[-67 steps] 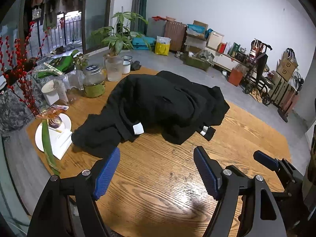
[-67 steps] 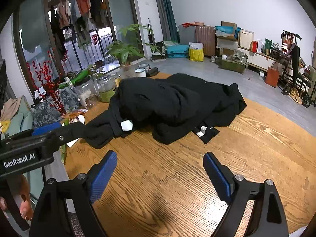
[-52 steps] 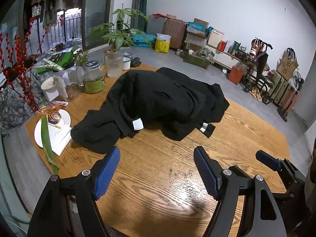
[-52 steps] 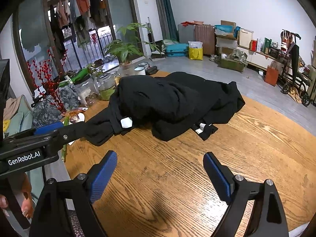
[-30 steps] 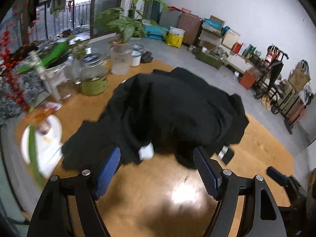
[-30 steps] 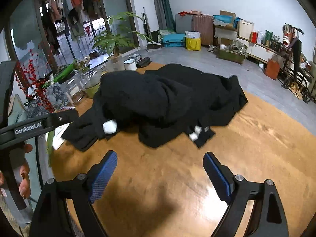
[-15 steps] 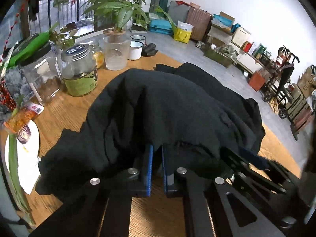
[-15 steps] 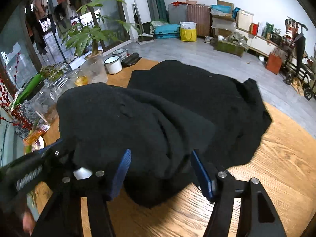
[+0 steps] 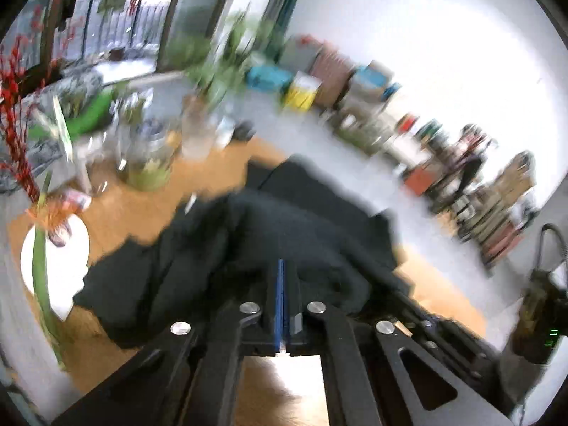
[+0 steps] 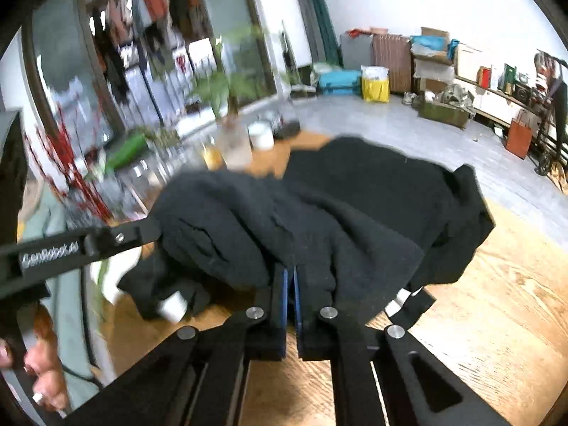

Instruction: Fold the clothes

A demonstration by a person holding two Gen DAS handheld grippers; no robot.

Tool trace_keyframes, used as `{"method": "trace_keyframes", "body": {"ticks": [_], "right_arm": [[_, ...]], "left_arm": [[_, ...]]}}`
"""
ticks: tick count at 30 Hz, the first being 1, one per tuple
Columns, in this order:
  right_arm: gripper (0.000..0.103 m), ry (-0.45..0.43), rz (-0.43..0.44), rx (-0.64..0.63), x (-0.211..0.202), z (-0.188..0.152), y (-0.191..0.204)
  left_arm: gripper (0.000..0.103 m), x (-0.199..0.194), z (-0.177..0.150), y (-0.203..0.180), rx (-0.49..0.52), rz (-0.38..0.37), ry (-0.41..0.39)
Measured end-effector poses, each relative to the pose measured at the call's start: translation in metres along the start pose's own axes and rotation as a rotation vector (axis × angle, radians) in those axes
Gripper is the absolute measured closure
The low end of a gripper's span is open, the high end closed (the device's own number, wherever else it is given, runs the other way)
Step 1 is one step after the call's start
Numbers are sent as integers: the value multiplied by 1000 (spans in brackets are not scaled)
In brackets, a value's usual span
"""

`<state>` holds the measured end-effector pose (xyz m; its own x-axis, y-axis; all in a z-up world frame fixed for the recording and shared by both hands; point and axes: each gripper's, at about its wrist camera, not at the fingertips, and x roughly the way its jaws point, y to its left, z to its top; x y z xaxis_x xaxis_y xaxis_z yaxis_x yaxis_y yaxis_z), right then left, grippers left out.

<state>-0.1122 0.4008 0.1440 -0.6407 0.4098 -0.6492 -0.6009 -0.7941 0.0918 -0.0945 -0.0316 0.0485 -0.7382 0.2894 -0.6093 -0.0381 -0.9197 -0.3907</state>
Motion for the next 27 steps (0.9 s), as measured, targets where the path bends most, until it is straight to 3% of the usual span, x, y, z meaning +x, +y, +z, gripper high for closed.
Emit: {"method": "trace_keyframes", "body": {"ticks": [2,6,8,11,15,17,20,23,27], "right_arm": [[102,-78,3,7,-38,17,8],[102,-259,-9,13,-137,49,26],[102,-269,-94,-18,-172,52,35],[101,-204,-158,-86,-181,36,44],[94,-76,-144,-78,-152,-2,34],[83,-1,-132,-54,-123,-12,24],[78,66,-110,-18,-85,-18,8],[59,114,-84,5,-48,-22,-1],[48,164,-56,-17,10,-15,4]], "left_arm": [[103,-44,14,-22,55,-3,-80],[103,-118,32,-51,92,-17,-95],[103,-134,25,-49,81,-12,-51],[103,-123,10,-25,-4,14,60],[102,-71,-14,8,-88,83,300],[102,-49,-21,17,-99,102,353],[102,-16,-25,29,-106,144,407],[102,22,-26,45,-100,190,461],[102,73,-26,71,-128,205,520]]}}
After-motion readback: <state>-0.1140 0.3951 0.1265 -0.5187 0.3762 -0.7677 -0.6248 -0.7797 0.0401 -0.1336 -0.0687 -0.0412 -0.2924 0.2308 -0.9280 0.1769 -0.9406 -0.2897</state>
